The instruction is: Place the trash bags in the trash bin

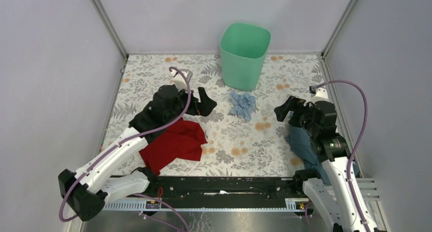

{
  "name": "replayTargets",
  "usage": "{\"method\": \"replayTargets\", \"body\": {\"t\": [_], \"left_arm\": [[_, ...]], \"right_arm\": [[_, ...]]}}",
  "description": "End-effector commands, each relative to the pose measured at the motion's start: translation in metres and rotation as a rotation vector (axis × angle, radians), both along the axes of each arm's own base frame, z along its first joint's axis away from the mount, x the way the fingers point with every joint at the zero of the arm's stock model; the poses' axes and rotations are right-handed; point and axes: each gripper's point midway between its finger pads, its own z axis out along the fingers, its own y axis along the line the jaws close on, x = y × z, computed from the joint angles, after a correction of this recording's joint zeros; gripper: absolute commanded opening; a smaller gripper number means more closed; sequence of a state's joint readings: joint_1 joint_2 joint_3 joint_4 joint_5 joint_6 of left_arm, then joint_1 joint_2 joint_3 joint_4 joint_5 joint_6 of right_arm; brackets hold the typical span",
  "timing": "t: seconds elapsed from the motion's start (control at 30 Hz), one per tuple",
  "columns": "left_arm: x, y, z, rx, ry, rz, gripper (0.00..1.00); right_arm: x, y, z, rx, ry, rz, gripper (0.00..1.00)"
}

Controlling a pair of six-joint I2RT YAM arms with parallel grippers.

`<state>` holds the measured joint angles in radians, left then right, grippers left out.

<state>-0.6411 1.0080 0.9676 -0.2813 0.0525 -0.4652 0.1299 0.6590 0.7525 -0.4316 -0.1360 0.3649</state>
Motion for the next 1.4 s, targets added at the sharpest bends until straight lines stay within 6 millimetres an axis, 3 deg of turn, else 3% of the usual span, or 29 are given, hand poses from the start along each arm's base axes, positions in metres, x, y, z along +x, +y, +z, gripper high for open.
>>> {"method": "replayTargets", "body": {"t": [0.0, 0.2, 0.43, 0.63, 0.83, 0.93, 1.03, 1.23, 1.37], "left_arm": [[0.006, -0.013, 0.005, -0.059, -0.019, 0.023, 0.99], [0.003, 0.007, -0.005, -0.046, -0.022, 0.106, 0.99], [-0.007, 0.026, -0.010, -0.026, -0.016, 0.153, 0.99], [-0.016, 0.022, -0.020, -0.002, 0.014, 0.102, 0.99], [-0.011, 0.015, -0.009, 0.045, 0.029, 0.072, 0.99], [-0.011, 0.016, -0.017, 0.072, 0.036, 0.066, 0.99], [-0.013, 0.020, -0.028, 0.088, 0.049, 0.075, 0.99], [-0.023, 0.015, -0.038, 0.052, 0.073, 0.032, 0.99], [-0.035, -0.001, -0.051, -0.004, 0.152, -0.041, 0.99]], "right_arm": [[0.009, 0.006, -0.002, 0.027, -0.006, 0.016, 1.00], [0.007, 0.026, -0.010, 0.077, -0.016, 0.127, 1.00], [0.016, 0.035, -0.036, 0.134, 0.091, 0.135, 1.00], [0.025, 0.057, -0.057, 0.233, 0.212, 0.206, 1.00], [0.040, 0.090, -0.082, 0.304, 0.307, 0.259, 1.00], [0.055, 0.111, -0.095, 0.287, 0.306, 0.271, 1.00], [0.069, 0.117, -0.117, 0.272, 0.332, 0.246, 0.99], [0.096, 0.118, -0.157, 0.196, 0.366, 0.226, 0.84], [0.107, 0.126, -0.163, 0.168, 0.358, 0.257, 0.67]]}}
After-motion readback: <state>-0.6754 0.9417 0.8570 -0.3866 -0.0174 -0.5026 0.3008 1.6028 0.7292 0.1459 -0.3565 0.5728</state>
